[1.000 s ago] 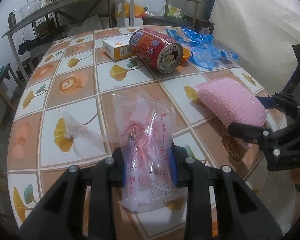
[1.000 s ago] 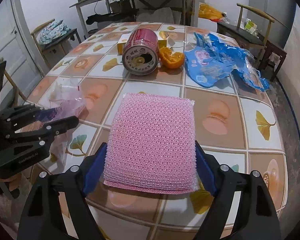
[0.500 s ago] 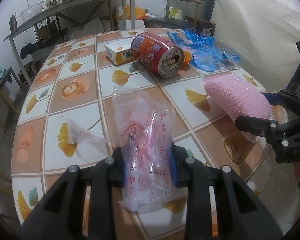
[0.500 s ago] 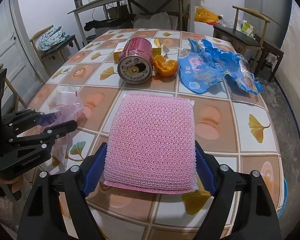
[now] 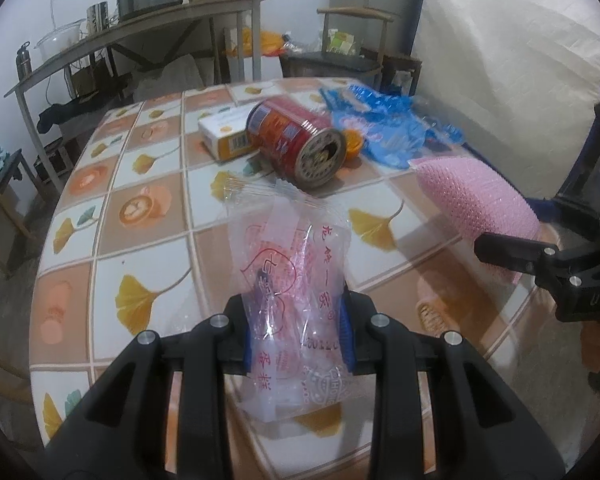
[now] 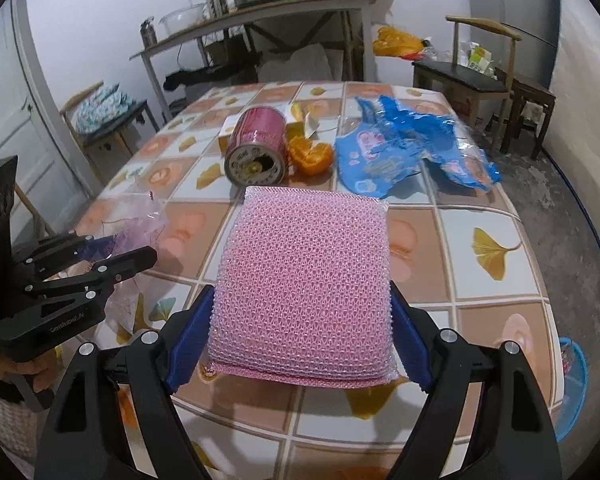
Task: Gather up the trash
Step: 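Lift the clear bag with the left tool while the right tool lifts the pink scrubber, then carry the clear bag and pink scrubber over the wastebasket with both tools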
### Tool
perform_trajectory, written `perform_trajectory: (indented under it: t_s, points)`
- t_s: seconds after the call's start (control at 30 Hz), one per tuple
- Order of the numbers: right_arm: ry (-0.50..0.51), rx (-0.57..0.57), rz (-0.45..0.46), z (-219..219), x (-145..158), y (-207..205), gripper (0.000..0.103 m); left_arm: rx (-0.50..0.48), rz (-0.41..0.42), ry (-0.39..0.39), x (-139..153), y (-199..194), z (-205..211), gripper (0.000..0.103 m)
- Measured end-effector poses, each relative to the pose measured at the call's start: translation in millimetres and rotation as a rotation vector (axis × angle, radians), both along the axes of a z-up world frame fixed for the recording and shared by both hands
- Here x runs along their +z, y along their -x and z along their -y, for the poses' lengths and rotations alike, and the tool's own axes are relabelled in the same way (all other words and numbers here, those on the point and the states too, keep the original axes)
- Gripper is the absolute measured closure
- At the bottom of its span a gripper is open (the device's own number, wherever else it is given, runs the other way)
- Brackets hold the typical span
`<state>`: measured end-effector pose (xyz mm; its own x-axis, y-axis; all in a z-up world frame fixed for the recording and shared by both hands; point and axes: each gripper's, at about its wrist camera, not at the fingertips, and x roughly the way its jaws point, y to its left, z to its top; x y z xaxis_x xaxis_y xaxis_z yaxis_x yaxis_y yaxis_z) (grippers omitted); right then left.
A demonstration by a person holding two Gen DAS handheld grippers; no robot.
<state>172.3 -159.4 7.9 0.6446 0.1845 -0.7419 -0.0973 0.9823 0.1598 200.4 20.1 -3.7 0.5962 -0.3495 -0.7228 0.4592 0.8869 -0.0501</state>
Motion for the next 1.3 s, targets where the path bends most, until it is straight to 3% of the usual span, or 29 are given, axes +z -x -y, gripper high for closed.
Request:
perform_trajectory:
  t_s: [0.17,0.37,0.63,0.77,0.97,1.1,1.3]
  points:
    - [-0.076,-0.038,0.073,26,6,21,0.024,-0.041,0.002,0.021,14,0,19,0.074]
    - [-0.150,-0.155,0.158,88,16,55,0.024,-0.125,0.030,0.059,36,7,63,0.074]
    - [-0.159,-0.464,0.247,200,18,135,0.024,-0.407,0.025,0.135,62,35,182,0.074]
    - [-0.130,-0.672,0.223,261,-1,187,0.024,-0.571,-0.049,0.177,61,53,263,0.074]
    - [-0.157,-0.928,0.064,347,-69,244,0.024,-0.737,-0.302,0.190,14,69,391,0.074]
    - [-0.198,-0.995,-0.031,384,-118,253,0.024,-0.733,-0.470,0.125,-47,70,471,0.073]
    - [-0.206,-0.995,-0.113,425,-173,230,0.024,-0.670,-0.560,0.009,-122,59,559,0.072]
